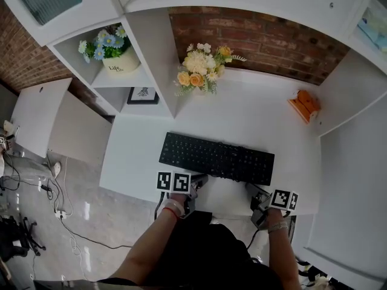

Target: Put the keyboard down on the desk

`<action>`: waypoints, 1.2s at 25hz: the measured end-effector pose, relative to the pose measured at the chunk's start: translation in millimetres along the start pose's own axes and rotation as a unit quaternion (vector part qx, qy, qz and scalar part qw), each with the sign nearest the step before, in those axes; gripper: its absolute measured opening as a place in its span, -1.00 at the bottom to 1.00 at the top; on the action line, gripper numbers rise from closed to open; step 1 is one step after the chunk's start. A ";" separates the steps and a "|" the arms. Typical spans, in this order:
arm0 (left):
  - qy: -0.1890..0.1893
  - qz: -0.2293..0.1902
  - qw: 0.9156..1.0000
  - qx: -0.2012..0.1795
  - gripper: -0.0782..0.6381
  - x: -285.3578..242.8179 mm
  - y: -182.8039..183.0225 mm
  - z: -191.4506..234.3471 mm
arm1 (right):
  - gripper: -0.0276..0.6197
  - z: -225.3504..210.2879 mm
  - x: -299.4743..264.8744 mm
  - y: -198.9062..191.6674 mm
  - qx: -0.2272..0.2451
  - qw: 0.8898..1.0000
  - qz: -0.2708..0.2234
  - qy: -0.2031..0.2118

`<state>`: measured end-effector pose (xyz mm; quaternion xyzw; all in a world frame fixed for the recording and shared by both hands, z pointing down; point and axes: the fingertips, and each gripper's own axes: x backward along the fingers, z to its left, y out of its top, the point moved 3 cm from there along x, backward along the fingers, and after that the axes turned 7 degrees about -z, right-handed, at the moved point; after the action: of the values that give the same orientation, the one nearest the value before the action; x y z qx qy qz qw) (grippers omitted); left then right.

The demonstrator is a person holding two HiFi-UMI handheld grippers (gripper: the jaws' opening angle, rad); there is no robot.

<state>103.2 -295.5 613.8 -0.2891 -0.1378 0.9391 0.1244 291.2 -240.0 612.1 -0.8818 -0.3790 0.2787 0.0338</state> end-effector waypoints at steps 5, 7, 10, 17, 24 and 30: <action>0.008 -0.010 1.000 0.001 -0.79 4.8 1.1 1.1 | -0.76 -1.0 2.6 -1.7 -0.009 1.000 -0.002 0.005; 0.015 -0.020 1.000 -0.005 -0.79 8.4 2.4 2.6 | -0.80 -2.2 5.4 -1.7 -0.008 1.000 -0.006 0.008; 0.027 -0.034 0.999 -0.019 -0.79 15.2 4.7 6.6 | -0.87 -3.3 9.9 1.1 -0.003 1.000 -0.018 0.014; 0.033 -0.095 0.994 -0.034 -0.79 35.9 16.7 5.9 | -0.92 9.9 24.3 13.4 0.036 0.996 -0.065 0.039; 0.024 -0.169 0.980 -0.101 -0.79 63.1 37.4 0.1 | -0.92 32.4 42.9 41.1 0.211 0.969 -0.125 0.032; 0.005 -0.249 0.955 -0.160 -0.79 89.9 57.0 -9.1 | -0.92 47.9 58.2 56.2 0.327 0.930 -0.170 0.016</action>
<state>27.5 -318.7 541.9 -0.2661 -0.3529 0.8428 0.3071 335.4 -247.2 529.5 -0.7488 -0.4101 0.3630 0.3732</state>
